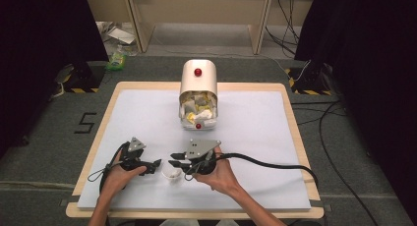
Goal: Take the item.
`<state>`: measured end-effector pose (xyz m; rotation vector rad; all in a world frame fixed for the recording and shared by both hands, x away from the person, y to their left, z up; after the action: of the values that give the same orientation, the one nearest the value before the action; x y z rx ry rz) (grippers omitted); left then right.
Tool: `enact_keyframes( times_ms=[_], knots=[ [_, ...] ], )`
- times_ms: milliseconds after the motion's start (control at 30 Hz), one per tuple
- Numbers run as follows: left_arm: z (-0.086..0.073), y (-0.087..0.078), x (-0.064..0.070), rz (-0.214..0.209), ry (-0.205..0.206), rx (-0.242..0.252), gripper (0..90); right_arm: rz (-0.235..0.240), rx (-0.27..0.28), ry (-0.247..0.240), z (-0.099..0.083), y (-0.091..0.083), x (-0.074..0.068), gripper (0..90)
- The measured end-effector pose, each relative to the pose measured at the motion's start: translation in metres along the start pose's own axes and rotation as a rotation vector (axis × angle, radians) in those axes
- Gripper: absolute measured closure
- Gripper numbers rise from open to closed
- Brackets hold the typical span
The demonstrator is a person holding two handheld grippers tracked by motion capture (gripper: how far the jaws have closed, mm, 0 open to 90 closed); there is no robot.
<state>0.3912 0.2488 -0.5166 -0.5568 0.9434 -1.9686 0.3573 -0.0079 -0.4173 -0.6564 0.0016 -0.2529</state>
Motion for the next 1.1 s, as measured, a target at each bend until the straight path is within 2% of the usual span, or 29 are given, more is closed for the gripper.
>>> enact_keyframes(
  times_ms=[133, 367, 467, 700, 733, 833, 867, 967, 1100],
  knots=[
    [0.000, 0.000, 0.000, 0.000, 0.000, 0.000, 3.2, -0.021, 0.011, 0.011, 0.002, -0.007, 0.003, 69.1],
    [0.000, 0.000, 0.000, 0.000, 0.000, 0.000, 3.2, -0.040, 0.012, 0.040, 0.001, -0.010, 0.006, 60.7],
    [0.000, 0.000, 0.000, 0.000, 0.000, 0.000, 3.2, -0.065, 0.018, 0.079, -0.003, -0.014, 0.012, 54.5],
    [0.000, 0.000, 0.000, 0.000, 0.000, 0.000, 3.2, -0.110, 0.025, 0.112, -0.012, -0.027, 0.020, 50.3],
    [0.000, 0.000, 0.000, 0.000, 0.000, 0.000, 3.2, -0.124, 0.031, 0.128, -0.015, -0.031, 0.023, 49.3],
    [0.000, 0.000, 0.000, 0.000, 0.000, 0.000, 3.2, -0.138, 0.026, 0.136, -0.018, -0.036, 0.025, 48.3],
    [0.000, 0.000, 0.000, 0.000, 0.000, 0.000, 3.2, -0.160, 0.016, 0.131, -0.020, -0.039, 0.026, 47.4],
    [0.000, 0.000, 0.000, 0.000, 0.000, 0.000, 3.2, -0.160, 0.029, 0.154, -0.023, -0.043, 0.027, 47.2],
    [0.000, 0.000, 0.000, 0.000, 0.000, 0.000, 3.2, -0.184, 0.027, 0.178, -0.030, -0.050, 0.032, 46.4]
  ],
)
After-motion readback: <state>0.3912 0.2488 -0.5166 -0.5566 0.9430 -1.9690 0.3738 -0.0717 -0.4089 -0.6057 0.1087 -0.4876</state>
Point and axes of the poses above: each handheld gripper's, and its own axes: y roughly forward along the jaws, z roughly out of its top, x roughly to its right, the point moved 1 cm from there along y, roughly forward along the jaws, and after that the axes turned 10 degrees about -x, right-handed, at the moved point
